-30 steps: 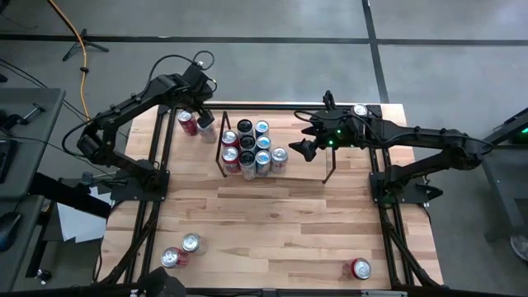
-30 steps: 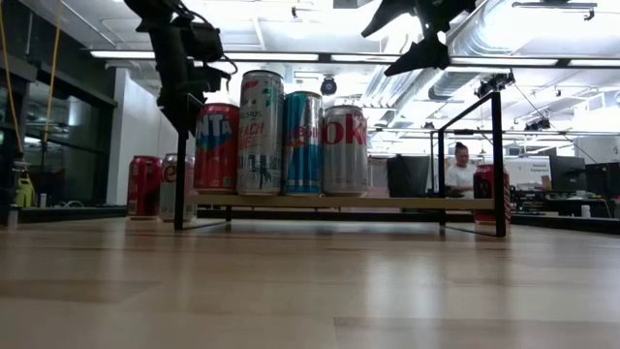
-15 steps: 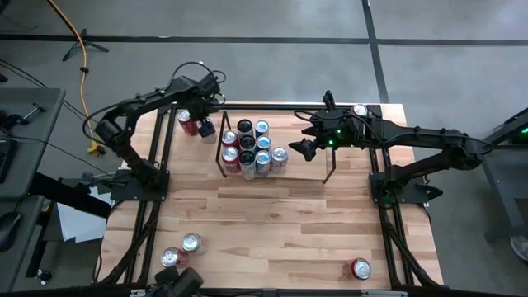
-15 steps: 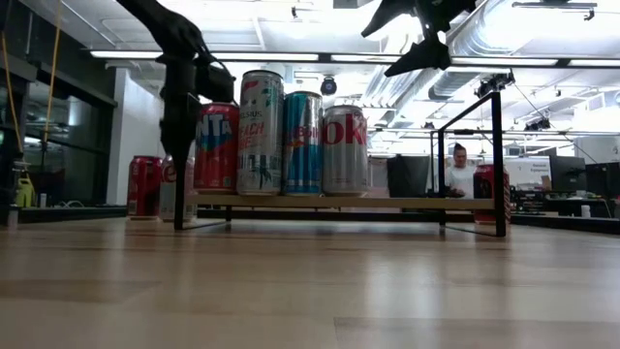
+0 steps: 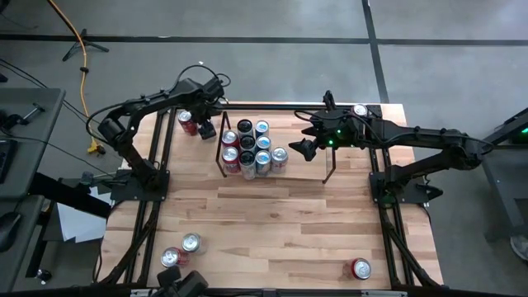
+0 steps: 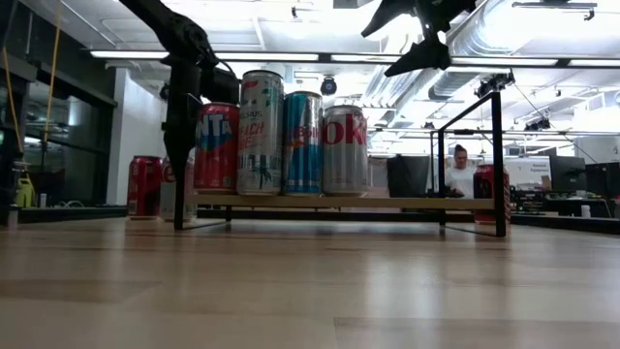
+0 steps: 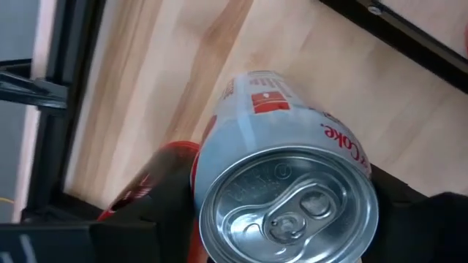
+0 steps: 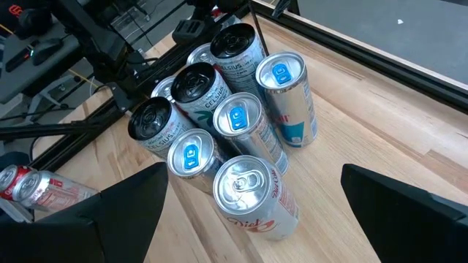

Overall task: Place canned beverage on shelf
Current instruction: Put the top red-silver soda can on the shelf aligned with the other red-silver soda can

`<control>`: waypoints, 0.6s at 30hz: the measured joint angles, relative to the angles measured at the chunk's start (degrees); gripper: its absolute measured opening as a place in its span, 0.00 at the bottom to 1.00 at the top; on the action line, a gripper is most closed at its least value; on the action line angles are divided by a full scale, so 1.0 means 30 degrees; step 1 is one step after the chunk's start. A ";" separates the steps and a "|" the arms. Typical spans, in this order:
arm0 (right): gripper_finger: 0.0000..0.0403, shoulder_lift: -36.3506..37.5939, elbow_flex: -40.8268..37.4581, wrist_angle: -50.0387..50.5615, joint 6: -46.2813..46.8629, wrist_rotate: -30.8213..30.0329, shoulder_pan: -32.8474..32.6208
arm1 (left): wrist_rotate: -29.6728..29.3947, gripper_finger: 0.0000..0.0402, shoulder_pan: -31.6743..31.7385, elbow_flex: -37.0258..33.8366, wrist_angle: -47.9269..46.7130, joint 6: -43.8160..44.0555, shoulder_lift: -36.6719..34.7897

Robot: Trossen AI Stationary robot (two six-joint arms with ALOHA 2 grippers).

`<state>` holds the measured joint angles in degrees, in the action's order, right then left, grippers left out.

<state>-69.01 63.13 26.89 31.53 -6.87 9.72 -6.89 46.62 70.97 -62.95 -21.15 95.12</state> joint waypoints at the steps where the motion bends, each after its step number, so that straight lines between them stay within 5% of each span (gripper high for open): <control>1: 0.97 0.0000 0.0000 0.0000 0.0000 0.0000 0.0000 | -0.0102 0.56 -0.0010 -0.0010 0.0005 0.0000 -0.0112; 9: 0.97 0.0000 0.0000 -0.0015 -0.0006 0.0000 0.0000 | -0.1145 0.56 0.0198 0.1459 -0.0153 0.2066 -0.2537; 14: 0.97 0.0000 0.0000 -0.0062 -0.0162 -0.0007 0.0000 | -0.3543 0.56 0.0202 0.4010 -0.0030 0.3264 -0.3957; 18: 0.97 0.0000 0.0114 -0.0103 -0.0178 -0.0007 0.0000 | -0.3358 0.56 -0.0092 0.6565 -0.0076 0.4803 -0.4307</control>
<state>-69.01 63.48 26.58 30.99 -6.90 9.72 -16.96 46.34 90.66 -63.18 -6.74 82.20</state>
